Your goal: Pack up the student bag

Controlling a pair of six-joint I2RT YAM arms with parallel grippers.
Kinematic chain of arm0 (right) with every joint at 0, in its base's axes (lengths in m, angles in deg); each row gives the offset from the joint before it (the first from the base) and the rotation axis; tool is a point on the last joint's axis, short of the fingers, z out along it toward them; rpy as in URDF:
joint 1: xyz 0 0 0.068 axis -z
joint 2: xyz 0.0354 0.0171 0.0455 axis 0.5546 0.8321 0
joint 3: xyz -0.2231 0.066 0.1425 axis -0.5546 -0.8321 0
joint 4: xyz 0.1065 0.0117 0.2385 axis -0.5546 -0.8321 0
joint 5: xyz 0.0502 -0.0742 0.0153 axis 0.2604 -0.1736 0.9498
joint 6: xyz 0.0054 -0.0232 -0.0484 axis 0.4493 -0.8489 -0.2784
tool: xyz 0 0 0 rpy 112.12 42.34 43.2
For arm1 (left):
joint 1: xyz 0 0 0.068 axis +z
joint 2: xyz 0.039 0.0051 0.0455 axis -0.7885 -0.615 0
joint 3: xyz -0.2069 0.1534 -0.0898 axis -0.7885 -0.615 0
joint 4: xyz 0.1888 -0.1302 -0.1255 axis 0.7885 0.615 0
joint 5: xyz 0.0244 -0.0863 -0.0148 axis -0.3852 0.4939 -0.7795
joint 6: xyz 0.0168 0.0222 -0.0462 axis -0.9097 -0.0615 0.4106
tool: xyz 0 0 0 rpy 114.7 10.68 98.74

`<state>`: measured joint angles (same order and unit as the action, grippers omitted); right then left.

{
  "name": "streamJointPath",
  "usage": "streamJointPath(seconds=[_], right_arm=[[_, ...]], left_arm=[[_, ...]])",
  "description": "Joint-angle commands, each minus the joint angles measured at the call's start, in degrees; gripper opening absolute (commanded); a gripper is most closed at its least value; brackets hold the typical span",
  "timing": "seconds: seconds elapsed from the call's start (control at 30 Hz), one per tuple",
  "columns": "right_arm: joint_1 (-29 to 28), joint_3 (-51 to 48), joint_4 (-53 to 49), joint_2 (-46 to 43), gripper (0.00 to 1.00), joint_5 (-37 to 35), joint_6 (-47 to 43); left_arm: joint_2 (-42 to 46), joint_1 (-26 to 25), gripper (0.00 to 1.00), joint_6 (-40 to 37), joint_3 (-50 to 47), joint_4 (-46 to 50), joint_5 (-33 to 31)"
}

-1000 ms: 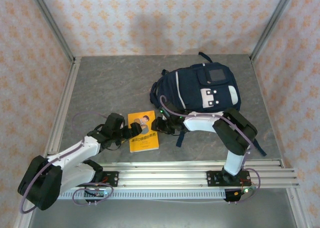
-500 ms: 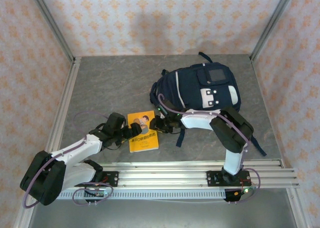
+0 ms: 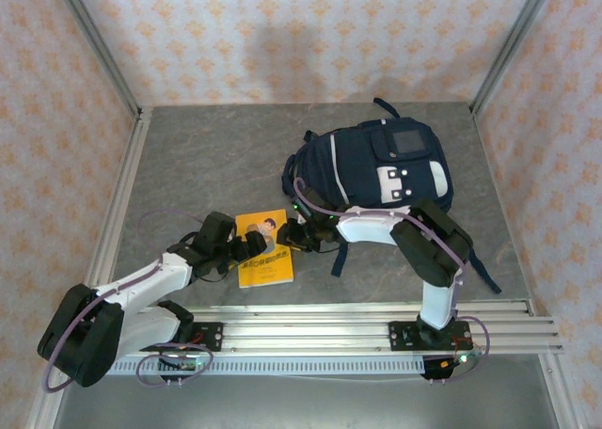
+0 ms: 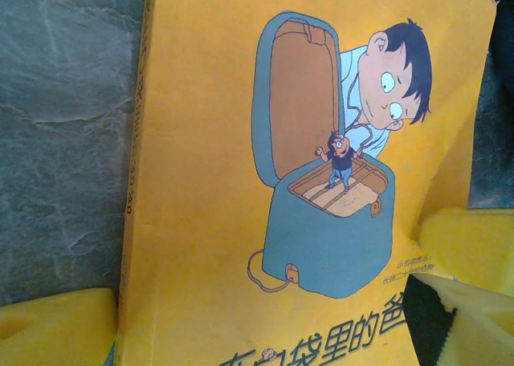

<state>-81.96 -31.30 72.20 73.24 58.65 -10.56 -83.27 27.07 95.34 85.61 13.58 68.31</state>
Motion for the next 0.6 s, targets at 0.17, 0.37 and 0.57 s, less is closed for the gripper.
streamJointPath(seconds=[0.17, 0.37, 0.57], right_arm=[[-1.4, 0.4, 0.51, -5.69, 0.32, 3.63, -1.2], [-1.4, -1.2, 7.48, -5.05, 0.29, 8.53, 2.34], [-1.39, -1.91, 11.63, -2.6, 0.26, 11.9, 4.15]], left_arm=[[-0.68, -0.52, 0.94, 0.6, -1.21, -6.08, 4.97], [-1.19, -0.52, 0.94, 0.56, -1.12, -6.25, 5.65], [-0.7, -0.52, 0.94, 0.72, -1.21, -5.81, 5.48]])
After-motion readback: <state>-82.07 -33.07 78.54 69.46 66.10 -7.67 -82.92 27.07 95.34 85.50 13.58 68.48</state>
